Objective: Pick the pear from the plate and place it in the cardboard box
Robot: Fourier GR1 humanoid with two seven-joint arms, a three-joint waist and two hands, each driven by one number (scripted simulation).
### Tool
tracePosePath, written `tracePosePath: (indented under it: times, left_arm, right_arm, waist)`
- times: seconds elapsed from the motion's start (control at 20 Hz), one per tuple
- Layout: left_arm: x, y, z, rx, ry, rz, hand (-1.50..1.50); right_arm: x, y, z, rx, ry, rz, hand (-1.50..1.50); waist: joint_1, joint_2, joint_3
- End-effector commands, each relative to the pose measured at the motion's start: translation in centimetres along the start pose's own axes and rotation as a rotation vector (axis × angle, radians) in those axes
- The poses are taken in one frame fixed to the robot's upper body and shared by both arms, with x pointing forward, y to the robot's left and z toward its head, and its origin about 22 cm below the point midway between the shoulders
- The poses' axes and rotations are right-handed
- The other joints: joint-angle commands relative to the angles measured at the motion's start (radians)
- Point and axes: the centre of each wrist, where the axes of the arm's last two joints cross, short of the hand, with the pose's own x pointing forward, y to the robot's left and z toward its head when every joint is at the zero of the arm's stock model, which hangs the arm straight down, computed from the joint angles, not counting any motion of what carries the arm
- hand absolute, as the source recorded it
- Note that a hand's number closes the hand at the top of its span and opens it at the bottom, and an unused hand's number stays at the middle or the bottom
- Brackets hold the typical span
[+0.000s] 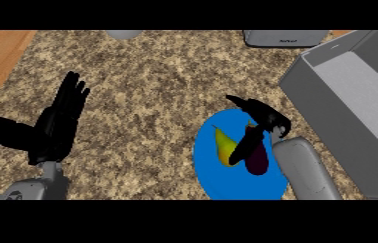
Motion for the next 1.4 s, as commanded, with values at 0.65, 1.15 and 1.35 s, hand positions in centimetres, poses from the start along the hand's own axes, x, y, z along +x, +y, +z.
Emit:
tracePosePath:
  times: [0.65,1.15,1.35]
  left_arm:
    - [-1.4,-0.1,-0.4,0.009,-0.014,-0.01,0.0]
    - [-0.6,-1.7,-0.6,0.009,-0.004,-0.005,0.0]
    - [1.8,-0.5,-0.1,-0.005,0.006,-0.01,0.0]
  right_arm:
    - [-2.7,1.7,-2.2,0.039,0.019,0.002,-1.5]
    - [-2.0,3.6,-3.4,0.04,-0.014,0.034,-1.5]
    - [-0.7,4.1,-2.9,0.025,-0.089,0.134,1.5]
  waist:
    - [-0.002,0.0,0.0]
    - [0.0,0.0,0.0]
    - [0.002,-0.001,0.0]
